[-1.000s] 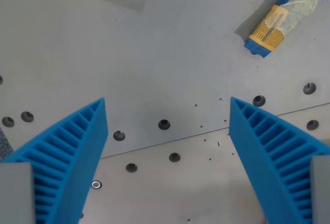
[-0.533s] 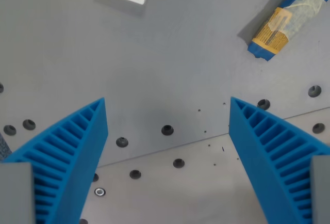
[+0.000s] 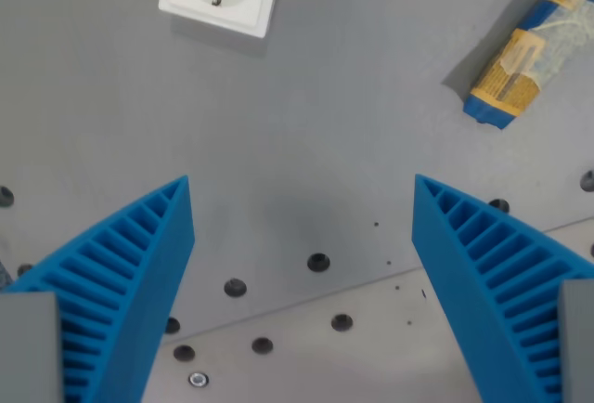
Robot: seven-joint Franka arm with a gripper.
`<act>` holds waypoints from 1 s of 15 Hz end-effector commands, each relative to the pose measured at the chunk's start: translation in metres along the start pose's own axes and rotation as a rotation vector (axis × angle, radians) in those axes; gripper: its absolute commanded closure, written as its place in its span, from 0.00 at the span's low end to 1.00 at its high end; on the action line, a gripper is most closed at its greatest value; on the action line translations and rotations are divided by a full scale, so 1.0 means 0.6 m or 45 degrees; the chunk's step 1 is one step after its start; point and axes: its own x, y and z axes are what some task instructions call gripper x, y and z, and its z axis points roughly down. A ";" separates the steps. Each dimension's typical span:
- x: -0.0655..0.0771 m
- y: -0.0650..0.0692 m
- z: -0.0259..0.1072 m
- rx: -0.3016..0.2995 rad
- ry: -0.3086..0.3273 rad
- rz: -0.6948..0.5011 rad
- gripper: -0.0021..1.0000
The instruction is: Move above the white socket
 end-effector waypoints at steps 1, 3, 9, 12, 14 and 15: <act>0.016 -0.011 0.014 -0.021 0.017 0.150 0.00; 0.022 -0.015 0.024 -0.026 0.015 0.177 0.00; 0.044 -0.026 0.060 -0.044 0.004 0.253 0.00; 0.057 -0.032 0.080 -0.054 0.006 0.290 0.00; 0.065 -0.036 0.094 -0.060 0.011 0.312 0.00; 0.069 -0.038 0.101 -0.063 0.013 0.319 0.00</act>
